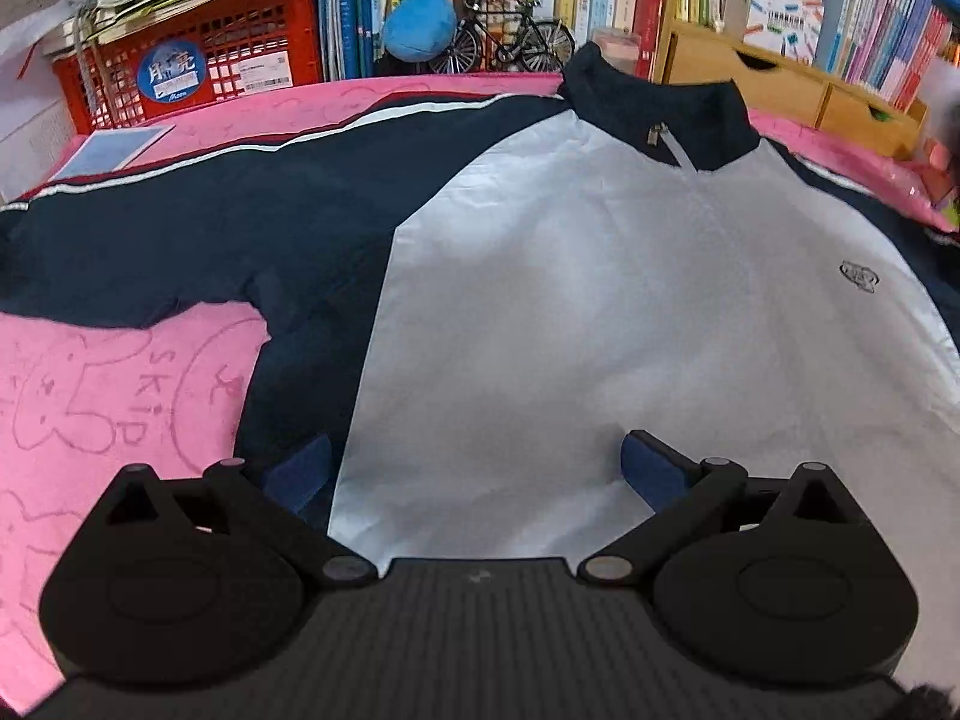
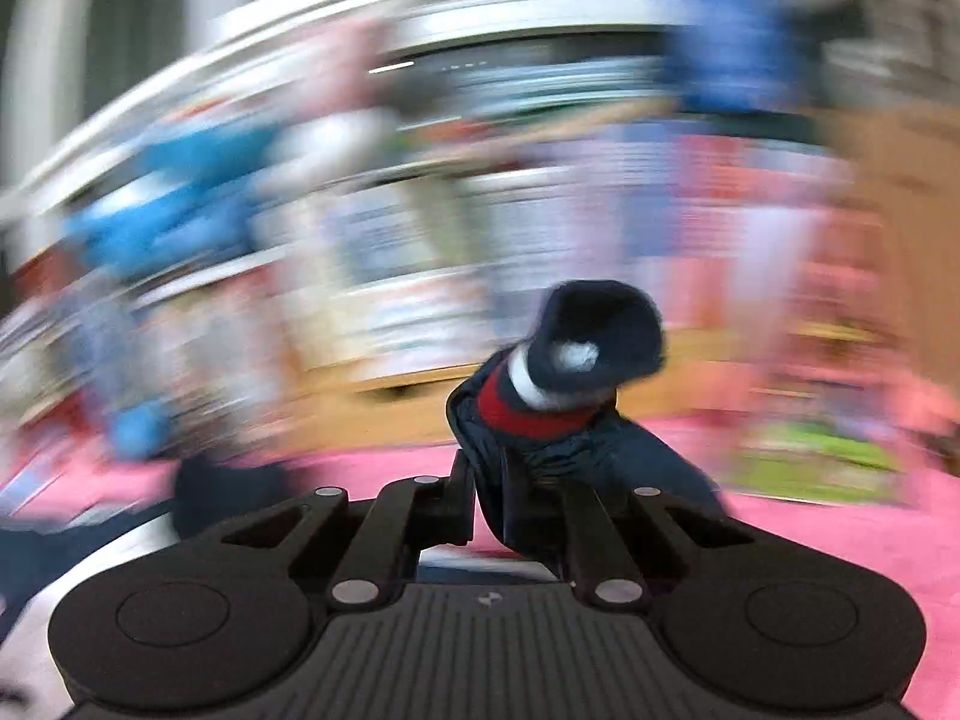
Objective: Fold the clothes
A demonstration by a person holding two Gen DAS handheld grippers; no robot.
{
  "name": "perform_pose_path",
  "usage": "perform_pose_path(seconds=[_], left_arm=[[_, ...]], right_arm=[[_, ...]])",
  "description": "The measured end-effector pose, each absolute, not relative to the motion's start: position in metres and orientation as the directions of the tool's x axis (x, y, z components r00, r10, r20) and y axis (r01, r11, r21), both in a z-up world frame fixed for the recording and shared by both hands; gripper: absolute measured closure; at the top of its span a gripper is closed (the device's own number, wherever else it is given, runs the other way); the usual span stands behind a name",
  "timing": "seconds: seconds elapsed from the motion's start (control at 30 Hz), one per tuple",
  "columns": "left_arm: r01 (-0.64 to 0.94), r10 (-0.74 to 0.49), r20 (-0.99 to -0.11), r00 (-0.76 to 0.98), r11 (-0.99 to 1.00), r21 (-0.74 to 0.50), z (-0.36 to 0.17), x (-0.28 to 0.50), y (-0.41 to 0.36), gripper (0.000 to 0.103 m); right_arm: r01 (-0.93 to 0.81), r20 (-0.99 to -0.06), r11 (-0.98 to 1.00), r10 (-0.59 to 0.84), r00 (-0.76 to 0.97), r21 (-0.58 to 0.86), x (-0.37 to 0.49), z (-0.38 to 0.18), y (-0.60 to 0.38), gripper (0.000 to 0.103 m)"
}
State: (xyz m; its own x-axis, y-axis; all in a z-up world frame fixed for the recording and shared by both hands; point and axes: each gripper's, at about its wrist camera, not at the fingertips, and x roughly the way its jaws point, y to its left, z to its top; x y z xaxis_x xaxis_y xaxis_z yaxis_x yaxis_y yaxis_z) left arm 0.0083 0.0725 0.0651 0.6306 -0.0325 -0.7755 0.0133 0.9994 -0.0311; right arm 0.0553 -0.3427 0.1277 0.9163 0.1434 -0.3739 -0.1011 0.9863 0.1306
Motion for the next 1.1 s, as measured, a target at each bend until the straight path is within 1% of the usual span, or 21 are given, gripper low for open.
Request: perform_pose_path(seconds=[0.1, 0.17, 0.3, 0.43, 0.5, 0.53, 0.57, 0.63, 0.67, 0.73, 0.8, 0.87, 1.0, 1.03, 1.1], left_arm=[[0.038, -0.032, -0.724, 0.689, 0.999, -0.007, 0.059, 0.002, 0.072, 0.0], [0.047, -0.04, -0.704, 0.709, 0.999, -0.009, 0.056, 0.0, 0.073, 0.0], [0.061, -0.054, -0.665, 0.745, 0.998, -0.013, 0.052, -0.003, 0.074, 0.0], [0.06, -0.055, -0.661, 0.748, 0.998, -0.015, 0.049, -0.003, 0.073, 0.0], [0.066, -0.062, -0.664, 0.745, 0.998, -0.019, 0.049, -0.003, 0.076, 0.0], [0.069, -0.065, -0.67, 0.74, 0.997, -0.021, 0.05, -0.003, 0.077, 0.0], [0.067, -0.065, -0.682, 0.728, 0.997, -0.023, 0.052, -0.003, 0.078, 0.0], [0.064, -0.083, -0.691, 0.718, 0.997, -0.053, 0.063, -0.001, 0.082, 0.0], [0.065, -0.097, -0.685, 0.722, 0.995, -0.072, 0.07, -0.001, 0.085, 0.0], [0.091, -0.13, -0.644, 0.754, 0.991, -0.093, 0.091, 0.003, 0.084, 0.0], [0.139, -0.179, -0.592, 0.785, 0.984, -0.114, 0.111, 0.013, 0.077, 0.0], [0.188, -0.249, -0.525, 0.814, 0.968, -0.166, 0.122, 0.027, 0.071, 0.0], [0.311, -0.407, -0.423, 0.809, 0.909, -0.279, 0.114, 0.064, 0.069, 0.0], [0.331, -0.431, -0.409, 0.804, 0.896, -0.295, 0.112, 0.074, 0.068, 0.0], [0.323, -0.422, -0.441, 0.792, 0.903, -0.284, 0.102, 0.092, 0.061, 0.0]], right_arm=[[-0.313, -0.443, 0.942, 0.334, 0.832, 0.123, 0.084, 0.111, -0.251, 0.093], [-0.382, -0.505, 0.915, 0.392, 0.769, 0.129, 0.101, 0.089, -0.202, 0.093], [-0.468, -0.591, 0.879, 0.426, 0.685, 0.091, 0.114, 0.051, -0.131, 0.093], [-0.513, -0.633, 0.855, 0.438, 0.638, 0.074, 0.112, 0.03, -0.104, 0.09], [-0.525, -0.632, 0.848, 0.448, 0.632, 0.076, 0.106, 0.03, -0.104, 0.081], [-0.527, -0.632, 0.845, 0.46, 0.625, 0.094, 0.104, 0.032, -0.107, 0.061], [-0.525, -0.626, 0.843, 0.474, 0.62, 0.118, 0.099, 0.036, -0.113, 0.039], [-0.521, -0.594, 0.842, 0.492, 0.637, 0.139, 0.087, 0.048, -0.129, 0.028], [-0.519, -0.579, 0.844, 0.493, 0.649, 0.136, 0.081, 0.054, -0.138, 0.027], [-0.507, -0.557, 0.852, 0.484, 0.675, 0.126, 0.069, 0.067, -0.156, 0.025], [-0.468, -0.537, 0.879, 0.44, 0.72, 0.094, 0.056, 0.077, -0.176, 0.021], [-0.414, -0.517, 0.91, 0.369, 0.773, 0.03, 0.043, 0.084, -0.193, 0.017], [-0.279, -0.494, 0.948, 0.171, 0.853, -0.155, 0.018, 0.086, -0.222, 0.013], [-0.243, -0.488, 0.95, 0.121, 0.864, -0.195, 0.013, 0.086, -0.23, 0.012], [-0.183, -0.476, 0.953, 0.048, 0.878, -0.242, 0.003, 0.083, -0.249, 0.009]])
